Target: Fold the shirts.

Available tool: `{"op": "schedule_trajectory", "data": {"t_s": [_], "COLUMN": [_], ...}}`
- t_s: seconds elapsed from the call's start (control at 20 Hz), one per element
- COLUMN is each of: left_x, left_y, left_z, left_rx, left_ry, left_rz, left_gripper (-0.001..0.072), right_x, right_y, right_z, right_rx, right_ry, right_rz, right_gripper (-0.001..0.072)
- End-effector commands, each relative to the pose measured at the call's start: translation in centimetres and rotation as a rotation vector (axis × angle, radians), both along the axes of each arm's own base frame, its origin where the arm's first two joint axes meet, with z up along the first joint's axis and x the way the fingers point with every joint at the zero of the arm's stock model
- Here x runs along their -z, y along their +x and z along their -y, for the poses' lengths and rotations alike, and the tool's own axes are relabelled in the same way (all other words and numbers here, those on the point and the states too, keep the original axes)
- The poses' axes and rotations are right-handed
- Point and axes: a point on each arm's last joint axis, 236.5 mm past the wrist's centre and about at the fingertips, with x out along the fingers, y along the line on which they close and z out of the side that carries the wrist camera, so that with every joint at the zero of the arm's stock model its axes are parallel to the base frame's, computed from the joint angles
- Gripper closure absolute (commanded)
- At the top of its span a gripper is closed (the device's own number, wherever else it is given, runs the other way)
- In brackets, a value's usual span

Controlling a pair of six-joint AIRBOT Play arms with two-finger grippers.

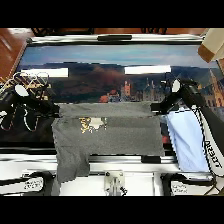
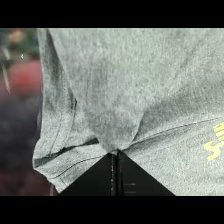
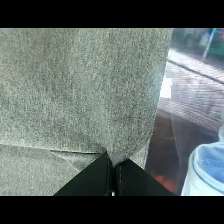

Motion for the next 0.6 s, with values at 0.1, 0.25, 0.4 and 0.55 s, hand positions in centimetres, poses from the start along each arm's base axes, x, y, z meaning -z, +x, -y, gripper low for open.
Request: {"op": "schedule_trajectory", "data": {"t_s": [0.1,0.25,0.4,0.55], "left_x": [0.0,-1.3,-2.6,-0.6], "left_y": [-1.8,-5.9,-10.2,-16.4], "left_z": [0.3,-1.6,-1.8,-1.0], "left_rx": [-0.003,-0.010,-0.070,-0.104], "left_ry": [-0.022,-0.023,-0.075,-0.098], "left_rz": [-0.084,-0.233,-0.254,-0.264], "left_gripper": [0.0338,0.0288,0.0288,0.0287], "right_x": [-0.4,-3.1,-6.4,-8.2], "right_y": [-2.0,-5.0,-6.3,-8.5], "right_z": [-0.1,2.8,4.3,5.6], "right_rx": [-0.005,-0.059,0.007,0.116], "right_ry": [0.006,-0.107,-0.062,0.028], "right_rz": [-0.076,-0.144,-0.070,-0.001], "right_gripper": [0.0268,0.0268,0.0272,0.0270]}}
